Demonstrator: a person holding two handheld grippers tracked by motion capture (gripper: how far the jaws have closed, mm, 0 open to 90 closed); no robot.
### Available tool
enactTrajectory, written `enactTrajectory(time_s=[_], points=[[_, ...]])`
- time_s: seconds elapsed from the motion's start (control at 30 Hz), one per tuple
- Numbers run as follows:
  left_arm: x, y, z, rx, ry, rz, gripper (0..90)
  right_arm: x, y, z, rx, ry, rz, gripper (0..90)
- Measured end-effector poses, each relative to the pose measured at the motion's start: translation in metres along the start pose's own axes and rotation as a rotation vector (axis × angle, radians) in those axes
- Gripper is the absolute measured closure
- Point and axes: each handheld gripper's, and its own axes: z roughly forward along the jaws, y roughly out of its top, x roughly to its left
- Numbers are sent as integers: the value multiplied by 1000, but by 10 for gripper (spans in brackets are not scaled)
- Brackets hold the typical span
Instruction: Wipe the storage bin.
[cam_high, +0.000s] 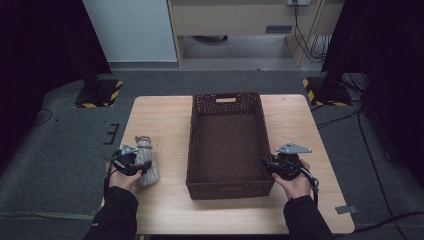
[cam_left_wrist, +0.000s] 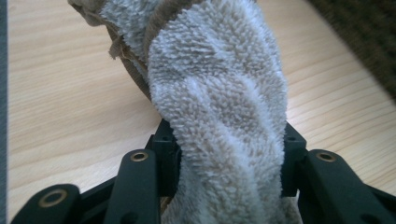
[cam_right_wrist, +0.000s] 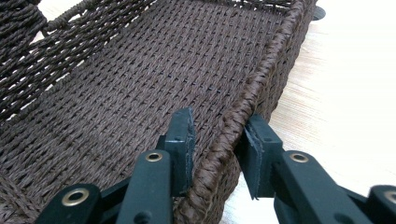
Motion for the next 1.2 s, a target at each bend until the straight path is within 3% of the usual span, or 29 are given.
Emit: enactTrajectory(time_s=[0.23,0.6,0.83,1.2], points=[[4,-9,10,45,-4,-22,489,-1,0,0,-1,2,2,642],[4,-7,5,11,-34,-50,294,-1,1,0,0,-13,-2,574],[0,-1,-6,-30,-37,-43,252,-2,2,-2,-14,-18,-7,525],[4,2,-17,-55,-33,-61,234,-2,5,-6,-39,-10,-8,487]])
